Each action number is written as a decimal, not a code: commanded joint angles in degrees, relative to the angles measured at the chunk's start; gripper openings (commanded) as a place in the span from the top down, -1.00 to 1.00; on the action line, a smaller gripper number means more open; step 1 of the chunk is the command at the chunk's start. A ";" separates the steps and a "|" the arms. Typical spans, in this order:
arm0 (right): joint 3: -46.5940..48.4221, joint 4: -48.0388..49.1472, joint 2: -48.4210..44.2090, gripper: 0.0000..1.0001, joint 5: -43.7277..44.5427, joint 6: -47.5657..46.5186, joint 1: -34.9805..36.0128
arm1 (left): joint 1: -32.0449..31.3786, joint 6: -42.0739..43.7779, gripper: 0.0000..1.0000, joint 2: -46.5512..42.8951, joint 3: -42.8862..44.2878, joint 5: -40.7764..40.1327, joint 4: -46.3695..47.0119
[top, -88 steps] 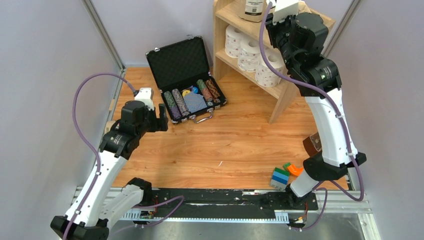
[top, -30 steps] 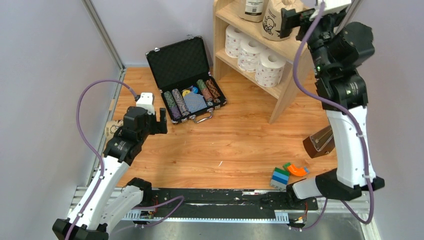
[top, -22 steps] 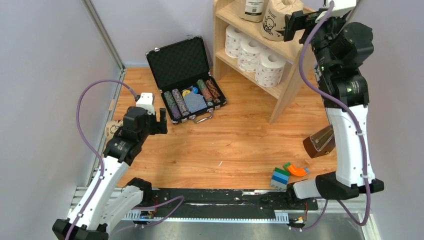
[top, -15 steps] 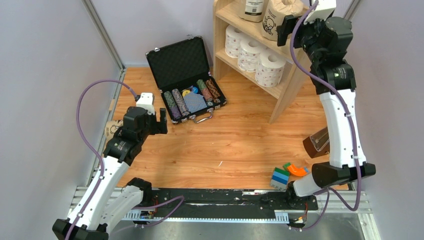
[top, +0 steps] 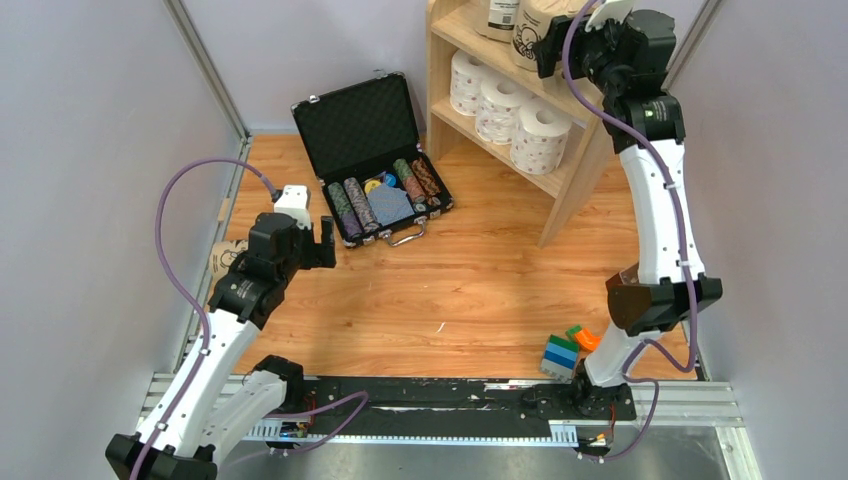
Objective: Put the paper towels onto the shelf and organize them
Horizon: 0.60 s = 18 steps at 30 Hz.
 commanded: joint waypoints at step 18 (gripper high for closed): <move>-12.94 3.45 -16.10 -1.00 -3.39 4.16 0.00 | 0.26 -2.56 -0.99 5.05 2.22 -1.37 -1.96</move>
